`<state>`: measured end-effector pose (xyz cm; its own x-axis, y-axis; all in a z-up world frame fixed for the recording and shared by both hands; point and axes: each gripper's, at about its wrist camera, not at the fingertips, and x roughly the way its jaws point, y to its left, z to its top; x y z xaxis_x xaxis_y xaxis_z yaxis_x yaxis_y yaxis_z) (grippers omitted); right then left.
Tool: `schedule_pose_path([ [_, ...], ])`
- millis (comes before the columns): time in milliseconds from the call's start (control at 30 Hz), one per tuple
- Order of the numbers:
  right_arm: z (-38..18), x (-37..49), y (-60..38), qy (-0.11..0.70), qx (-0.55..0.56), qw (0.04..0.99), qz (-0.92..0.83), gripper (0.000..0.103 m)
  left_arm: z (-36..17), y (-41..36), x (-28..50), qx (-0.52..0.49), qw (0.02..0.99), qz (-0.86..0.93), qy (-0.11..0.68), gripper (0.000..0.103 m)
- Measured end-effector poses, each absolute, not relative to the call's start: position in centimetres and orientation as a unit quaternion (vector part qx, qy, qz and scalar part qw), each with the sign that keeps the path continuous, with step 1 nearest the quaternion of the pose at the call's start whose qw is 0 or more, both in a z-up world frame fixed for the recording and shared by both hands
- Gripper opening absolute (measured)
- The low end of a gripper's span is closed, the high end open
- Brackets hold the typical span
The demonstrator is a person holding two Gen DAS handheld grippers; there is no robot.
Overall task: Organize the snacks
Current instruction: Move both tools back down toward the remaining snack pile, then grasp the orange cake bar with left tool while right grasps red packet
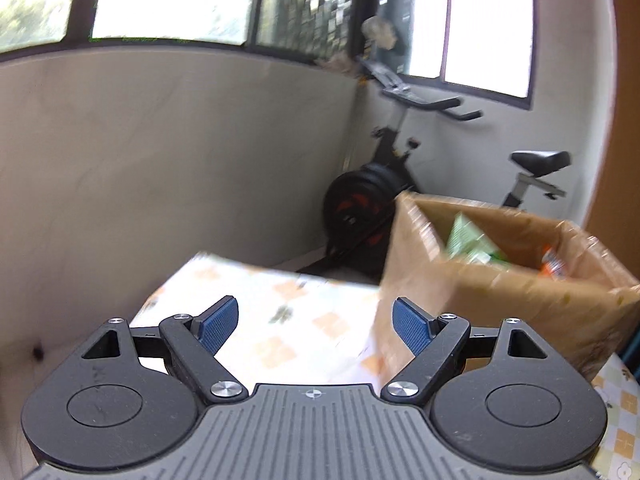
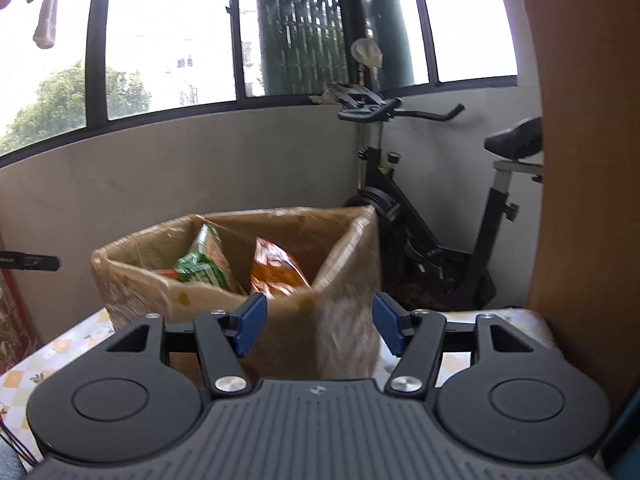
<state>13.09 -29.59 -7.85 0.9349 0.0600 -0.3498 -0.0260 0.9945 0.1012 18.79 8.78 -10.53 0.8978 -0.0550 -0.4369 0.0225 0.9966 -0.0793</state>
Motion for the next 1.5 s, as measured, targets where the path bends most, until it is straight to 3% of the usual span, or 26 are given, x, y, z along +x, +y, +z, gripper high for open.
schedule_pose_path([
  [433, -18.1, 14.6, -29.7, 0.333, 0.025, 0.943, 0.015, 0.062, -16.3, 10.7, 16.8, -0.102, 0.955, 0.012, 0.278, 0.085],
  [667, -20.8, 16.6, -29.7, 0.369, 0.008, 0.929, 0.017, 0.062, -17.4, 10.2, 17.2, -0.112, 0.949, 0.01, 0.296, 0.085],
  [733, -21.2, 17.2, -29.8, 0.376, 0.001, 0.927, 0.01, 0.069, -17.5, 10.4, 17.1, -0.115, 0.947, 0.01, 0.3, 0.085],
  [867, -22.3, 17.8, -30.0, 0.394, 0.008, 0.919, 0.019, 0.071, -17.6, 10.3, 16.7, -0.119, 0.944, 0.012, 0.306, 0.085],
  [1100, -22.5, 16.1, -29.6, 0.392, 0.046, 0.918, 0.047, 0.056, -18.5, 10.3, 15.6, -0.144, 0.937, 0.02, 0.317, 0.085],
  [1300, -22.0, 14.9, -27.8, 0.401, 0.059, 0.91, 0.084, 0.034, -19.2, 10.0, 15.1, -0.146, 0.934, 0.022, 0.326, 0.085],
  [1400, -22.0, 14.5, -26.3, 0.4, 0.05, 0.91, 0.098, 0.034, -19.4, 10.0, 14.9, -0.147, 0.932, 0.023, 0.33, 0.085],
  [1500, -22.0, 14.6, -25.1, 0.401, 0.056, 0.908, 0.109, 0.025, -19.6, 10.1, 14.7, -0.148, 0.931, 0.026, 0.332, 0.085],
])
